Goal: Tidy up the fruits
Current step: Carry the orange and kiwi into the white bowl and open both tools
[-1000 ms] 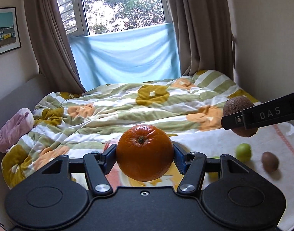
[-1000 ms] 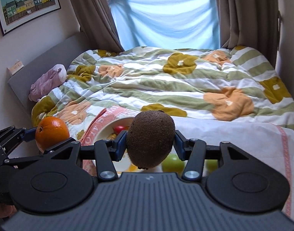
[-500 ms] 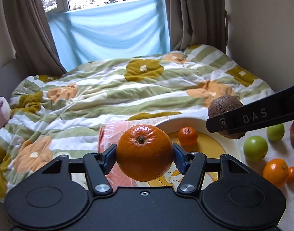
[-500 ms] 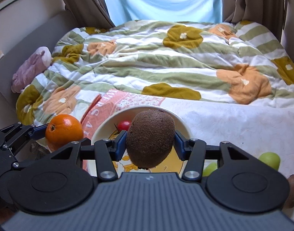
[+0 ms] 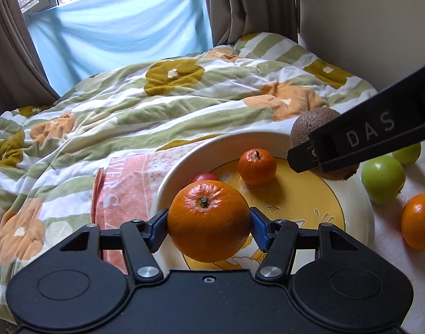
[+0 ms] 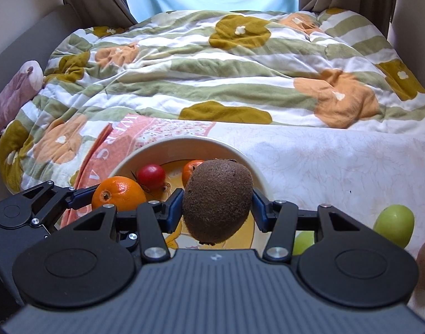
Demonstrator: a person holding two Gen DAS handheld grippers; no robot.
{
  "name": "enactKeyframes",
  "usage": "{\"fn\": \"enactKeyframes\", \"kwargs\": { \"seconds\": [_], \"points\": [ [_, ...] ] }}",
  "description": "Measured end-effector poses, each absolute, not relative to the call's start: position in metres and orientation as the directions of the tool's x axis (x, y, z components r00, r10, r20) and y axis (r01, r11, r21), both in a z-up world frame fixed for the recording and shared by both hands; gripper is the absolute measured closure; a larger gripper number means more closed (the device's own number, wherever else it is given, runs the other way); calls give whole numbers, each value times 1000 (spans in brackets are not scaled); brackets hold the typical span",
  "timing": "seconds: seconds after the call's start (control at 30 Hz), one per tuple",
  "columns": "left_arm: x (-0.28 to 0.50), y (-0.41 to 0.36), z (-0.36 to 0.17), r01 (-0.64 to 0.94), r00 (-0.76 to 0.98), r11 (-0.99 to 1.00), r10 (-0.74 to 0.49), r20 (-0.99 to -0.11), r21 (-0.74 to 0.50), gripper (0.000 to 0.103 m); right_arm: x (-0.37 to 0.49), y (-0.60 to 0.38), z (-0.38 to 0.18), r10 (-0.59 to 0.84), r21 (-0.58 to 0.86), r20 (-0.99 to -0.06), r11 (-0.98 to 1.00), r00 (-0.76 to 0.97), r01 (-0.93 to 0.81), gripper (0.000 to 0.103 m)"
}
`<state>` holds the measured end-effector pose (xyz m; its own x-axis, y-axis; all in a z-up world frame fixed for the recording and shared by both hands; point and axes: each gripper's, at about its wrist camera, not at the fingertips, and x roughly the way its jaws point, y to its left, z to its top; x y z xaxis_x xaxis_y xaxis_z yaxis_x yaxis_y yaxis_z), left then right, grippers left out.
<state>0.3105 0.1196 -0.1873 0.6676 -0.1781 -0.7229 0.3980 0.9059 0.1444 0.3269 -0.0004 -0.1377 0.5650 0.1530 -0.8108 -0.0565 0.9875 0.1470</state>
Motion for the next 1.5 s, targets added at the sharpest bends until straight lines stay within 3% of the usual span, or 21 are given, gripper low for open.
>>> {"fn": "enactKeyframes", "kwargs": {
  "seconds": [0.13, 0.17, 0.2, 0.27, 0.77, 1.23, 1.27, 1.37, 1.5],
  "points": [
    [311, 121, -188, 390, 676, 909, -172, -716, 150, 37, 329, 0, -140, 157, 148, -815, 987, 558, -61, 37],
    [310, 121, -187, 383, 686, 911, -168, -708, 155, 30, 330, 1, -141, 157, 147, -815, 987, 557, -64, 37],
    [310, 120, -185, 374, 693, 913, -159, -704, 162, 15, 330, 1, -141, 159, 147, -816, 987, 556, -67, 37],
    [310, 120, -182, 366, 700, 916, -152, -698, 167, 7, 330, 2, -140, 163, 147, -818, 986, 551, -74, 37],
    [273, 135, -160, 277, 706, 941, -63, -706, 194, 7, 336, 5, -146, 214, 110, -826, 968, 522, -224, 37],
    [266, 143, -151, 224, 724, 955, -31, -689, 193, 7, 345, 10, -173, 182, 75, -858, 970, 480, -233, 36],
    [266, 142, -151, 224, 725, 955, -30, -688, 194, 7, 344, 9, -172, 183, 75, -853, 970, 489, -233, 33],
    [265, 142, -151, 225, 726, 955, -32, -687, 193, 7, 339, 9, -166, 218, 92, -832, 961, 510, -261, 0],
    [264, 141, -150, 228, 728, 955, -37, -685, 191, 7, 334, 11, -160, 210, 67, -814, 960, 542, -272, 0]
  ]
}}
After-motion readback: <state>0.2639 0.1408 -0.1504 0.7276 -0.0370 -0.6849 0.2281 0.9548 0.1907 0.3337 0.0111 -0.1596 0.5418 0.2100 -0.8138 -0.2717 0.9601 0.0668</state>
